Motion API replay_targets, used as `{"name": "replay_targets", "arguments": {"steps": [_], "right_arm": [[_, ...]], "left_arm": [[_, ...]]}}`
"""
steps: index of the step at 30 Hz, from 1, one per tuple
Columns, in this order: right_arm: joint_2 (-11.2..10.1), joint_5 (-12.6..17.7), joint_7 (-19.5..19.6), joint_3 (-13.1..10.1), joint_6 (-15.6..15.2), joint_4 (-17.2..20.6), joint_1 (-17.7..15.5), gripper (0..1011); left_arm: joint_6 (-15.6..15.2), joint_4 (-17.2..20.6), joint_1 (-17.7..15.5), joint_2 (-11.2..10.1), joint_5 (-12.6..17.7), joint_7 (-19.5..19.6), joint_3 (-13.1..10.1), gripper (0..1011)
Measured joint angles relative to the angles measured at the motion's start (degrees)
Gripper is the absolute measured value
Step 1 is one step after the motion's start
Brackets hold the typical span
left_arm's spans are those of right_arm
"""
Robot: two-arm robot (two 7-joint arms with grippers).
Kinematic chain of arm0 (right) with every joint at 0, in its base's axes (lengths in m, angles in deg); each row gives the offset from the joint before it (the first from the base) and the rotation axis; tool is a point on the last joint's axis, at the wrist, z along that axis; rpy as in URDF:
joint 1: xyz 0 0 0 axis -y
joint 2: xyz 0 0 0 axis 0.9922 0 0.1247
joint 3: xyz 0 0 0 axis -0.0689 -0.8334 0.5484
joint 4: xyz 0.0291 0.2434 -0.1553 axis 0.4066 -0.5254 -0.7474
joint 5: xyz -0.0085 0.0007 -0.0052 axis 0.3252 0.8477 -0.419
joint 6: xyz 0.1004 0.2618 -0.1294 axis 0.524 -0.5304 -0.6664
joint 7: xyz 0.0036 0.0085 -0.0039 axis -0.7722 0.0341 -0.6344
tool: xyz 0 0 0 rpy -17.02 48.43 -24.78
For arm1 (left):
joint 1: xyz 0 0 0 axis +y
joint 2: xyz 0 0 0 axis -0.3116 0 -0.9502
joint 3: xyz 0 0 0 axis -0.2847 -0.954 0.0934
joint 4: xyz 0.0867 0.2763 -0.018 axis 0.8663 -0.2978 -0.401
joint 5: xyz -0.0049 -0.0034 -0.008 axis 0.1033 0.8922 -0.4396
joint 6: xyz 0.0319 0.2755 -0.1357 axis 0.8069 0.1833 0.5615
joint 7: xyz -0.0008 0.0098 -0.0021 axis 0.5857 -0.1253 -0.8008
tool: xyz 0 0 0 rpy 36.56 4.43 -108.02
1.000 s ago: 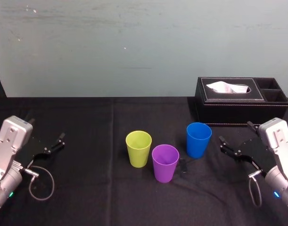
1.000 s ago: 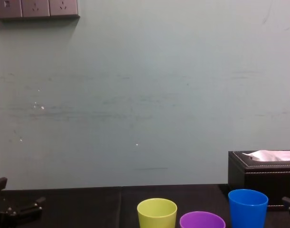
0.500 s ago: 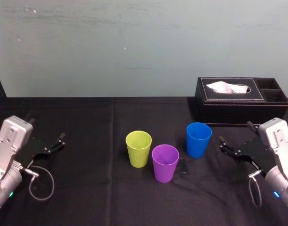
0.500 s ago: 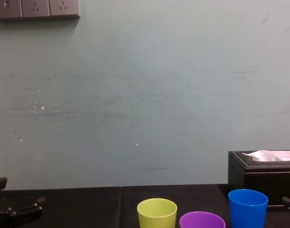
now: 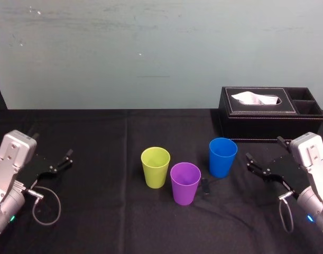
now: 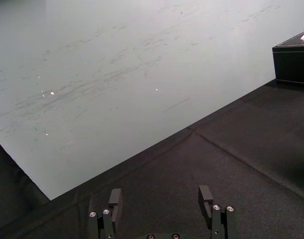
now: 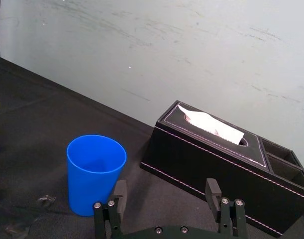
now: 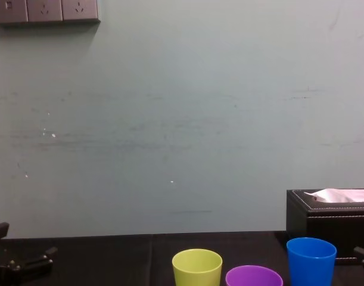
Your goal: Stack the three plastic cups sequentially using one hand.
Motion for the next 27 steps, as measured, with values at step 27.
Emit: {"name": "replay_targets", "arguments": {"steps": [27], "right_arm": [[-0.37, 1.81, -2.71, -1.32, -2.98, 1.98, -0.77, 1003]], "left_arm": [[0.01, 0.00, 0.00, 0.00, 0.00, 0.00, 0.00, 1000]]}}
